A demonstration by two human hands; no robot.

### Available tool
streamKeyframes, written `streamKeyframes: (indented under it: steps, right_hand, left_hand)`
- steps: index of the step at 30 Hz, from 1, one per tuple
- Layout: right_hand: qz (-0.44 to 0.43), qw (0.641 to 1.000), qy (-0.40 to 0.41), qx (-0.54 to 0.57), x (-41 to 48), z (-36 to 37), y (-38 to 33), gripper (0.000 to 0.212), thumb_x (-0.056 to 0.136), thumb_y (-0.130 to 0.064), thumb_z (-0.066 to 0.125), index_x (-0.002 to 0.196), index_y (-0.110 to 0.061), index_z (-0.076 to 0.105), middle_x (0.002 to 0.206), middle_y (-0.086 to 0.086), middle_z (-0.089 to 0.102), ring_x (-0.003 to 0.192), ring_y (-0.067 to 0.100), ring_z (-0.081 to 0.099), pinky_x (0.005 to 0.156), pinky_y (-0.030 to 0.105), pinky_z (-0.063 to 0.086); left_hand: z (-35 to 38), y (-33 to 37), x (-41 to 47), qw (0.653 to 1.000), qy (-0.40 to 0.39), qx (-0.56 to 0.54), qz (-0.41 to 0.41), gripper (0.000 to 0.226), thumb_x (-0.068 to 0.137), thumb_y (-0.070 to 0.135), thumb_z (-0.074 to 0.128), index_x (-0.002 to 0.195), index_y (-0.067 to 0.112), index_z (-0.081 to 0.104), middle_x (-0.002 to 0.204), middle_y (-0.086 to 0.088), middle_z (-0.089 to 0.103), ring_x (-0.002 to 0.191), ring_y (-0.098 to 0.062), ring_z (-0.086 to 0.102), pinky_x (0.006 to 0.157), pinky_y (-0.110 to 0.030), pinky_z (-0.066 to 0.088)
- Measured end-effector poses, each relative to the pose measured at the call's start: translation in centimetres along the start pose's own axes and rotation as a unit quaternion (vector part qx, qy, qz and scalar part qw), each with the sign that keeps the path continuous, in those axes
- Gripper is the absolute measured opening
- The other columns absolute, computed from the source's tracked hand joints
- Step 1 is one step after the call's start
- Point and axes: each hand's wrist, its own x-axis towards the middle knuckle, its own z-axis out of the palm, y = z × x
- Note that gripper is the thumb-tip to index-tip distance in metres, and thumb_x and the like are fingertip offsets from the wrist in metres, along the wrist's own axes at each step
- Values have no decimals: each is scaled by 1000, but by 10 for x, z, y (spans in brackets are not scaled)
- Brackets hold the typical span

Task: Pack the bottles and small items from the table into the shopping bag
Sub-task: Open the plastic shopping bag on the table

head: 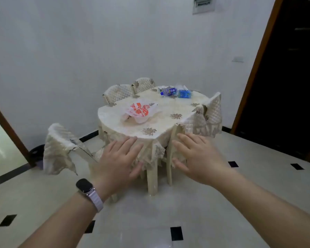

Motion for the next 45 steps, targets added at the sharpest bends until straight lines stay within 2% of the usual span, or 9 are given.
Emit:
streamKeyframes:
  steps: [4, 8, 15, 24, 31, 37, 40, 45]
  right_hand:
    - [-5, 1000, 5, 23, 58, 33, -22, 50, 87, -50, 51, 122, -17, 65, 130, 7, 61, 123, 27, 54, 98, 41, 44]
    - [10, 1000, 12, -1, 114, 63, -37, 53, 86, -51, 50, 124, -18, 64, 130, 7, 62, 122, 28, 55, 97, 42, 44]
    - [5, 1000, -13, 7, 169, 113, -38, 54, 87, -52, 48, 123, -16, 65, 129, 10, 62, 120, 30, 56, 96, 43, 45]
    - [-10, 998, -3, 60, 234, 204, 15, 54, 85, -48, 49, 124, -14, 64, 127, 11, 63, 117, 31, 57, 94, 43, 47]
    - [-5, 996, -8, 88, 302, 274, 106, 54, 83, -50, 49, 122, -15, 64, 127, 10, 62, 115, 33, 58, 92, 44, 48]
    - [-20, 996, 4, 91, 361, 308, 177, 55, 84, -50, 48, 122, -15, 64, 127, 10, 62, 116, 33, 57, 93, 44, 46]
    - [-23, 995, -2, 97, 381, 327, 189, 55, 84, -52, 47, 122, -17, 64, 128, 9, 62, 116, 31, 56, 94, 43, 42]
    - [-35, 992, -26, 119, 421, 363, 191, 55, 84, -51, 49, 125, -16, 62, 129, 10, 61, 117, 32, 56, 95, 44, 47]
  left_hand:
    - [24, -65, 16, 1000, 6, 3, 5, 50, 88, 43, 56, 129, 14, 63, 136, -10, 60, 126, -31, 55, 101, -47, 43]
    - [56, -124, 34, 1000, 14, 5, 10, 48, 88, 41, 58, 126, 13, 63, 135, -12, 60, 124, -32, 55, 101, -46, 42]
    - [108, -172, 65, 1000, 6, -18, 17, 47, 87, 41, 57, 124, 13, 65, 131, -12, 62, 121, -31, 57, 97, -45, 45]
    - [182, -201, 136, 999, -39, -11, 7, 50, 85, 41, 60, 126, 14, 64, 129, -10, 63, 120, -30, 58, 96, -43, 46]
    - [241, -206, 241, 998, -55, 13, 1, 47, 84, 41, 56, 122, 14, 65, 124, -8, 64, 115, -31, 59, 94, -43, 46]
    - [281, -214, 322, 997, -67, 28, -14, 47, 86, 42, 55, 124, 16, 63, 129, -8, 63, 120, -32, 57, 96, -45, 46]
    - [298, -223, 335, 996, -82, 27, -28, 47, 87, 42, 55, 126, 17, 62, 132, -8, 61, 122, -31, 56, 97, -46, 46]
    - [328, -260, 354, 994, -97, 22, -51, 47, 86, 42, 55, 123, 15, 64, 128, -9, 64, 118, -32, 59, 95, -45, 48]
